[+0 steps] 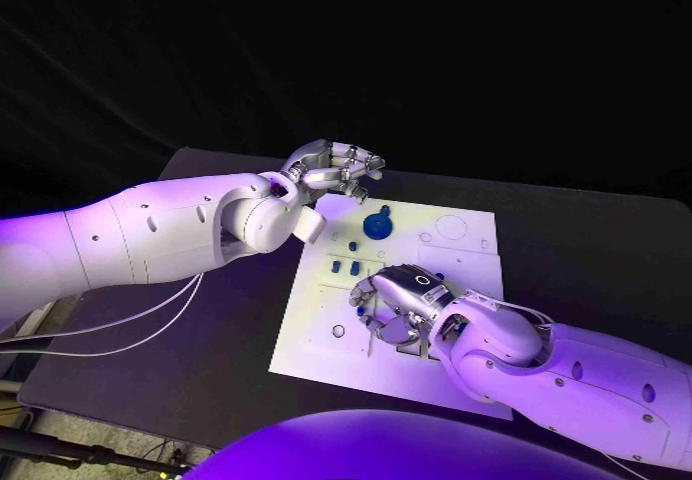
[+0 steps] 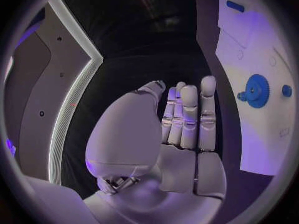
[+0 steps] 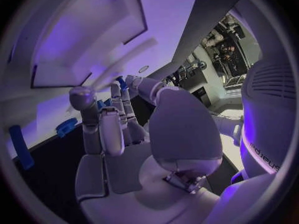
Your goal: Assemble the parts on the task board
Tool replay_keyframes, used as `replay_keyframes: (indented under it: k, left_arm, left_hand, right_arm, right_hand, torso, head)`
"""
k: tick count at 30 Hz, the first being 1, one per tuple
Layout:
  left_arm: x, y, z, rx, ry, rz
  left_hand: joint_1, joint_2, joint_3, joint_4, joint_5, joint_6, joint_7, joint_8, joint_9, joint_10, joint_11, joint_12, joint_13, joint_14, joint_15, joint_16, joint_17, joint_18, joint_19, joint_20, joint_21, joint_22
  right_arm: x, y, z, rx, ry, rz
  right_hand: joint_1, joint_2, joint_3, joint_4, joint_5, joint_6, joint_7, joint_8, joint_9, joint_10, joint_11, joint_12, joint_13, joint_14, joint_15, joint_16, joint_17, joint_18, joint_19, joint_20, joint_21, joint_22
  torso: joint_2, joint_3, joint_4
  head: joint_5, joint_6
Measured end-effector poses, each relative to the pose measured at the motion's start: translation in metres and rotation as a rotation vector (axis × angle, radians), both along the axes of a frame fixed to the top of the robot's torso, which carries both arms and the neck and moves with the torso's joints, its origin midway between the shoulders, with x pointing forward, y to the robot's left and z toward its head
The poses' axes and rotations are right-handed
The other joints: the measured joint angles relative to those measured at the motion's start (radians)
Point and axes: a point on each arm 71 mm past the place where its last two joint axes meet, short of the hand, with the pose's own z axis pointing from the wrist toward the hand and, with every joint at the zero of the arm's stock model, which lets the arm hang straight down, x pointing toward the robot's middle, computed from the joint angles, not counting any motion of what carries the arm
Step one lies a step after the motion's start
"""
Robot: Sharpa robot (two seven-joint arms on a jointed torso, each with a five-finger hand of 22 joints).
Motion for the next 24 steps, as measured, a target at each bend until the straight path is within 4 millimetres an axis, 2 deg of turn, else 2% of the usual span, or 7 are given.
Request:
replay_keyframes:
  k: [1, 3, 11, 14, 19, 22, 24]
  left_arm:
    - [0.0, 0.0, 0.0, 0.0, 0.0, -0.001]
    - [0.0, 0.0, 0.0, 0.0, 0.001, -0.002]
    - [0.0, 0.0, 0.0, 0.002, 0.004, -0.007]
    - [0.0, 0.001, 0.0, 0.003, 0.005, -0.007]
    - [0.0, 0.003, -0.001, 0.005, 0.007, -0.009]
    - [-0.001, 0.003, -0.001, 0.006, 0.007, -0.01]
    - [-0.001, 0.003, -0.001, 0.006, 0.007, -0.011]
  left_hand:
    - [0.0, 0.0, 0.0, 0.0, 0.0, 0.0, 0.0, 0.0, 0.0, 0.0, 0.0, 0.0, 0.0, 0.0, 0.0, 0.0, 0.0, 0.0, 0.0, 0.0, 0.0, 0.0]
    - [0.0, 0.0, 0.0, 0.0, 0.0, -0.004, 0.004, 0.0, 0.001, 0.0, 0.0, 0.0, 0.0, 0.0, 0.0, 0.0, 0.0, 0.0, 0.0, 0.0, 0.0, 0.0]
    - [0.0, 0.0, 0.0, 0.0, 0.0, -0.004, 0.004, 0.0, 0.001, 0.0, 0.0, 0.0, 0.0, 0.0, 0.0, 0.0, 0.0, 0.0, 0.0, 0.0, 0.0, 0.0]
    - [0.0, 0.0, 0.0, 0.0, 0.0, -0.004, 0.004, 0.0, 0.001, 0.0, 0.0, 0.0, 0.0, 0.0, 0.0, 0.0, 0.0, 0.0, 0.0, 0.0, 0.0, 0.0]
    - [0.0, 0.0, 0.0, 0.0, 0.0, -0.004, 0.004, 0.0, 0.001, 0.0, 0.0, 0.0, 0.0, 0.0, 0.0, 0.0, 0.0, 0.0, 0.0, 0.0, 0.0, 0.0]
    - [0.0, 0.0, 0.0, 0.0, 0.0, -0.004, 0.004, 0.0, 0.001, 0.0, 0.0, 0.0, 0.0, 0.0, 0.0, 0.0, 0.0, 0.0, 0.0, 0.0, 0.0, 0.0]
    - [0.0, 0.0, 0.0, 0.0, 0.0, -0.004, 0.004, 0.0, 0.001, 0.0, 0.0, 0.0, 0.0, 0.0, 0.0, 0.0, 0.0, 0.0, 0.0, 0.0, 0.0, 0.0]
  right_arm:
    - [0.0, -0.001, 0.0, 0.0, -0.001, -0.001]
    - [0.0, -0.003, 0.0, 0.002, -0.004, -0.005]
    - [0.0, -0.024, 0.011, 0.013, -0.025, -0.034]
    - [0.006, -0.038, 0.026, 0.018, -0.05, -0.057]
    - [0.024, -0.074, 0.055, 0.002, -0.091, -0.132]
    - [0.034, -0.092, 0.064, -0.023, -0.095, -0.176]
    - [0.04, -0.103, 0.066, -0.044, -0.089, -0.2]
  right_hand:
    - [0.0, 0.0, -0.007, -0.001, 0.0, -0.009, 0.002, -0.005, -0.002, -0.013, 0.002, 0.0, -0.003, -0.001, 0.006, -0.006, -0.007, 0.001, -0.007, 0.0, -0.01, -0.007]
    - [0.003, -0.003, -0.017, -0.003, 0.0, -0.02, 0.005, -0.014, -0.007, -0.038, 0.005, 0.0, -0.008, 0.0, 0.007, -0.014, -0.024, 0.008, -0.023, 0.005, -0.032, -0.022]
    - [0.005, -0.005, -0.025, -0.002, 0.004, -0.02, 0.003, -0.015, -0.009, -0.048, 0.008, 0.017, -0.011, 0.0, 0.007, -0.02, -0.032, 0.007, -0.032, 0.007, -0.045, -0.027]
    - [0.011, 0.0, -0.026, -0.001, 0.004, -0.012, 0.005, -0.015, -0.009, -0.044, 0.005, 0.025, -0.011, 0.0, 0.007, -0.015, -0.026, 0.007, -0.031, 0.007, -0.033, -0.017]
    - [0.011, 0.0, -0.035, 0.0, 0.004, -0.008, 0.002, -0.015, -0.009, -0.044, 0.005, 0.032, -0.01, 0.0, 0.007, -0.011, -0.025, 0.007, -0.024, 0.007, -0.029, -0.012]
    - [0.01, 0.0, -0.054, 0.007, -0.021, -0.008, 0.002, -0.015, -0.012, -0.044, 0.005, 0.039, -0.011, 0.0, 0.007, -0.011, -0.031, 0.007, -0.024, 0.007, -0.029, -0.013]
    - [0.004, -0.007, -0.077, 0.012, -0.038, -0.022, 0.007, -0.028, -0.018, -0.052, 0.008, 0.042, -0.014, -0.002, 0.009, -0.011, -0.038, 0.007, -0.024, 0.007, -0.035, -0.016]
  torso:
    - [0.0, 0.0001, -0.0001]
    - [0.0, 0.0002, -0.0001]
    - [0.0, 0.001, -0.0001]
    - [0.0, 0.001, -0.0007]
    - [-0.001, 0.0003, -0.0015]
    - [-0.001, -0.0002, -0.0015]
    - [-0.001, -0.0004, -0.0016]
  head:
    - [0.0, 0.001]
    - [-0.002, 0.003]
    - [-0.008, 0.009]
    - [-0.012, 0.013]
    - [-0.026, 0.021]
    - [-0.031, 0.024]
    - [-0.033, 0.026]
